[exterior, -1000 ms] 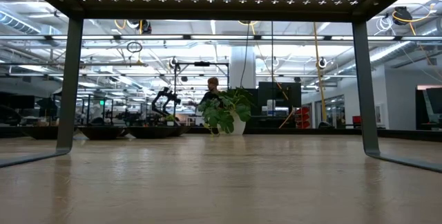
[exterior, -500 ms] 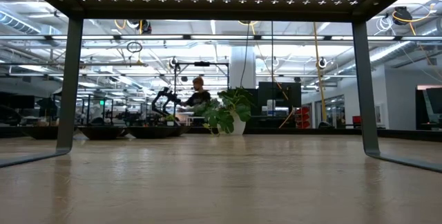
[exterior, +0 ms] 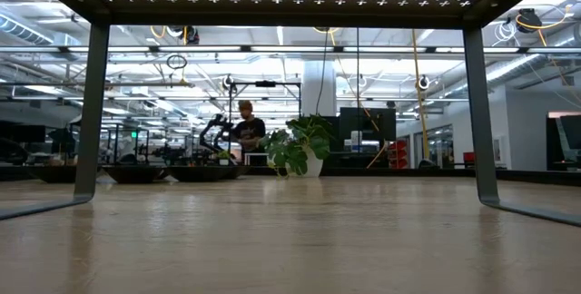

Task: Pick & Place Mini shaped plates
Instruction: Stack the square plate onto the stacked square plate on the shelf

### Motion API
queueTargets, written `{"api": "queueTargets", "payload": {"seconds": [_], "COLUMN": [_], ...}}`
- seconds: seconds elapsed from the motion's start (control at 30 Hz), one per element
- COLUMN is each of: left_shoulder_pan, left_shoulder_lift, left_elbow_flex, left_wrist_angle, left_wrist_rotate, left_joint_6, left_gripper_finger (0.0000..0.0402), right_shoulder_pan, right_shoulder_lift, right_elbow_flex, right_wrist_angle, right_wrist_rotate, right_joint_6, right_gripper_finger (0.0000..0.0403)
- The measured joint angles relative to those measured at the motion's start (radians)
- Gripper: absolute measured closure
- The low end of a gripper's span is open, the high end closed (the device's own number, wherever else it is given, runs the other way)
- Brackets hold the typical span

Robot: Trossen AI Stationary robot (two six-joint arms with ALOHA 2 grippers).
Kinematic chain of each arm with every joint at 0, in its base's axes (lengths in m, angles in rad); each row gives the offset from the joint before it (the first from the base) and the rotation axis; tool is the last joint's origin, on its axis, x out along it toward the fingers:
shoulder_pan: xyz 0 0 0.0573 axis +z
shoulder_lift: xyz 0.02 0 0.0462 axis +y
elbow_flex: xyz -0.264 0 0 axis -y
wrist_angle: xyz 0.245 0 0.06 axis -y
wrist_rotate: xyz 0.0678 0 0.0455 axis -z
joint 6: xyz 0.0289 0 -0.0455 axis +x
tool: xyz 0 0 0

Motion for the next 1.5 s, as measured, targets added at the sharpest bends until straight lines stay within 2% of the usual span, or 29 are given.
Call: {"api": "queueTargets", "payload": {"seconds": [0.17,0.33,0.43,0.5,0.6,0.73,0.93,1.23,1.5], "left_shoulder_pan": [0.000,0.000,0.000,0.000,0.000,0.000,0.000,0.000,0.000], "left_shoulder_lift": [0.000,0.000,0.000,0.000,0.000,0.000,0.000,0.000,0.000], "left_elbow_flex": [0.000,0.000,0.000,0.000,0.000,0.000,0.000,0.000,0.000], "left_wrist_angle": [0.000,0.000,0.000,0.000,0.000,0.000,0.000,0.000,0.000], "left_wrist_rotate": [0.000,0.000,0.000,0.000,0.000,0.000,0.000,0.000,0.000], "left_joint_6": [0.000,0.000,0.000,0.000,0.000,0.000,0.000,0.000,0.000], "left_gripper_finger": [0.0282,0.0282,0.0282,0.0282,0.0282,0.0282,0.0282,0.0282,0.0282], "right_shoulder_pan": [-0.005,0.017,0.036,0.051,0.060,0.080,0.158,0.257,0.298], "right_shoulder_lift": [-0.031,-0.030,-0.002,0.007,0.009,0.012,0.012,0.094,0.158], "right_elbow_flex": [0.000,0.000,0.001,-0.002,0.001,0.010,0.080,0.109,0.108], "right_wrist_angle": [-0.063,-0.064,-0.066,-0.083,-0.072,-0.080,-0.068,-0.093,-0.099], "right_wrist_rotate": [0.000,0.004,0.008,0.050,0.123,0.184,0.185,0.186,0.190], "right_joint_6": [0.096,0.181,0.173,0.152,0.127,0.186,0.271,0.302,0.290], "right_gripper_finger": [0.0377,0.0297,0.0254,0.0237,0.0230,0.0233,0.0232,0.0186,0.0194]}}
